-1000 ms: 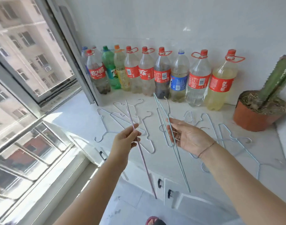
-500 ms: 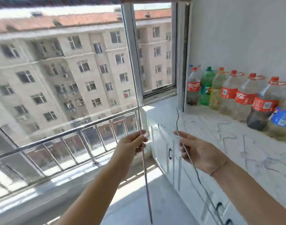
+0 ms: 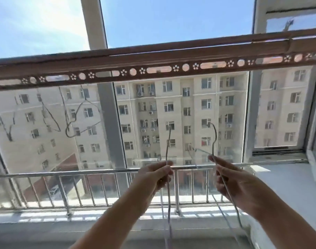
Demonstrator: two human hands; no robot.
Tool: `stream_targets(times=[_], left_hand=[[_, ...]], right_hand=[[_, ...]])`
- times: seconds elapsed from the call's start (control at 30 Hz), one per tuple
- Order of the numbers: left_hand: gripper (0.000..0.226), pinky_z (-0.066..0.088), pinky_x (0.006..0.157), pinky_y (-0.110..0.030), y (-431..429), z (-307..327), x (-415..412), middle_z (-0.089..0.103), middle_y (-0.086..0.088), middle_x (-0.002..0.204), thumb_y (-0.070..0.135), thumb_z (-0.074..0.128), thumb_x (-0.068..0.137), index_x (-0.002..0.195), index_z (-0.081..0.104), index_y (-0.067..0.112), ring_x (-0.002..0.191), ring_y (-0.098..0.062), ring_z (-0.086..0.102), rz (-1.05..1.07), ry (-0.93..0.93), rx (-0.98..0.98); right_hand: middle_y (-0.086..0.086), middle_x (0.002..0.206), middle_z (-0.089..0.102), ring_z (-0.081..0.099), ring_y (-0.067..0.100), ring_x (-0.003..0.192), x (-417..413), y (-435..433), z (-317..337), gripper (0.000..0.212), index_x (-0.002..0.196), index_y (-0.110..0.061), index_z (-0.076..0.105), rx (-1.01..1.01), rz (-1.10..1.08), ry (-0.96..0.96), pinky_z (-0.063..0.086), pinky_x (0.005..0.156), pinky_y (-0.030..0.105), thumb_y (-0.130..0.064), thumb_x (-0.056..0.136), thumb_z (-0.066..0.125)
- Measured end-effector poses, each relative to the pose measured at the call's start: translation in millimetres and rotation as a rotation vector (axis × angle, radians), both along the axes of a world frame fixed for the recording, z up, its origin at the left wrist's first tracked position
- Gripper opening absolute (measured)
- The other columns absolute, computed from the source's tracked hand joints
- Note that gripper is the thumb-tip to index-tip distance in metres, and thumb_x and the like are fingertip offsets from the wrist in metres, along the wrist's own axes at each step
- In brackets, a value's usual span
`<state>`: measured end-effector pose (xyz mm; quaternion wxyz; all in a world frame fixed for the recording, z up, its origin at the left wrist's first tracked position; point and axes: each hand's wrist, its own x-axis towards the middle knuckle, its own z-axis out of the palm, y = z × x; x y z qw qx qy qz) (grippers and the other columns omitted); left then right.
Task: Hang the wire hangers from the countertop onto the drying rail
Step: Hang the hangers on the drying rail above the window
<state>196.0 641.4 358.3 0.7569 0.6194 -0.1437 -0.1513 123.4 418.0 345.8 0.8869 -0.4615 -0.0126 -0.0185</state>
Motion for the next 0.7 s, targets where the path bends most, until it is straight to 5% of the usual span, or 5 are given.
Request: stream_targets(times=[0.1,0.2,0.7], left_hand=[[0.02,0.048,0.056,-0.016,49,22,17,0.066,-0.005,0.076,0.004,0.054,0.091,0.103,0.07,0.004,0.07,-0.012,0.057,0.044,-0.048,0.019],[0.022,0.047,0.053,-0.018,84,45,40,0.063,-0.007,0.079,0.003,0.052,0.091,0.106,0.068,0.001,0.069,-0.013,0.055,0.068,-0.057,-0.016],[0.022,0.043,0.053,-0.018,110,137,154,0.059,-0.007,0.075,0.003,0.048,0.094,0.11,0.062,-0.006,0.064,-0.011,0.05,0.148,-0.122,-0.167]], right_hand=[[0.003,0.068,0.05,0.048,0.011,0.057,29,47,26,0.066,0.111,-0.004,0.065,-0.042,0.038,-0.04,0.044,0.045,0.018,-0.009,0.05,0.087],[0.003,0.069,0.051,0.046,0.012,0.06,56,84,50,0.035,0.109,-0.005,0.065,-0.078,0.022,-0.067,0.044,0.045,0.018,-0.002,0.075,0.058],[0.003,0.069,0.051,0.042,0.011,0.06,198,142,143,0.022,0.104,-0.005,0.064,-0.192,0.005,-0.128,0.042,0.043,0.017,0.001,0.087,0.051]])
